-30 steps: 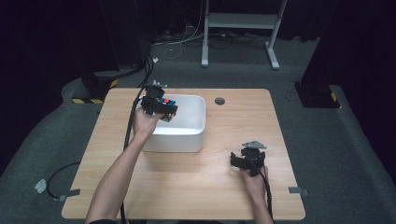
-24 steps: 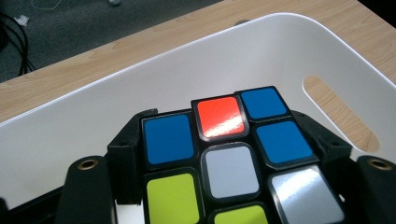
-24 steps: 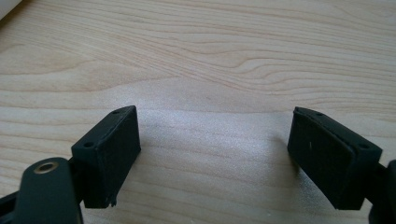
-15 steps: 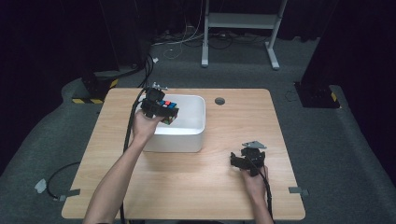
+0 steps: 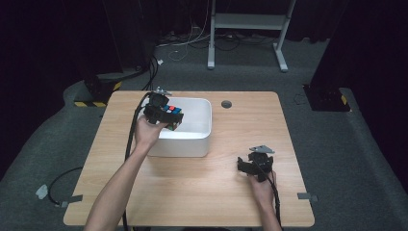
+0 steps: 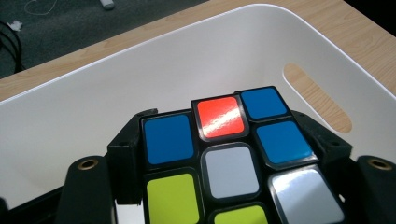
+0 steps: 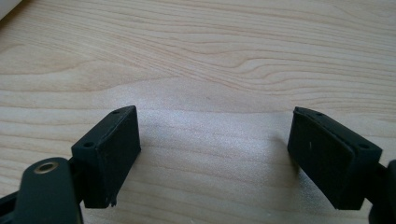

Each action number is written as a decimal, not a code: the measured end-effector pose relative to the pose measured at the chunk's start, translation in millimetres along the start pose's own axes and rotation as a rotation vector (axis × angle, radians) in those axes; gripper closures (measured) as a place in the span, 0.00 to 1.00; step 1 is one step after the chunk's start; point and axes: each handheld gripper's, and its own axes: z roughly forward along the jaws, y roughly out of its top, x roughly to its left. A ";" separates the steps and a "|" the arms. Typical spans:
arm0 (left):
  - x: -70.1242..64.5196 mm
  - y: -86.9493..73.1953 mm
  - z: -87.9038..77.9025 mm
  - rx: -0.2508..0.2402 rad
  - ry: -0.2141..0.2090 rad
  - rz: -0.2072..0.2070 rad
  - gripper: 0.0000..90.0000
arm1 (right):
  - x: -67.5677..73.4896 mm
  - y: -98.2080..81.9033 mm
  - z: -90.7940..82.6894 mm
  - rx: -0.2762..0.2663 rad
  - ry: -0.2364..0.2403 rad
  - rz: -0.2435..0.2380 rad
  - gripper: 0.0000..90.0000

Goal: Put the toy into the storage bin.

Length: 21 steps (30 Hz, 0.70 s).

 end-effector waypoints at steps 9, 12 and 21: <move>0.7 -6.0 -1.9 -0.009 -0.002 -0.009 0.34 | 0.0 0.0 0.0 0.000 0.000 0.000 0.19; 0.2 -8.5 -2.7 -0.011 0.003 -0.005 0.34 | 0.0 0.0 0.0 0.000 0.000 0.000 0.19; -0.7 -13.1 -7.5 -0.029 -0.010 -0.015 0.34 | 0.0 0.0 0.0 0.000 0.000 -0.001 0.19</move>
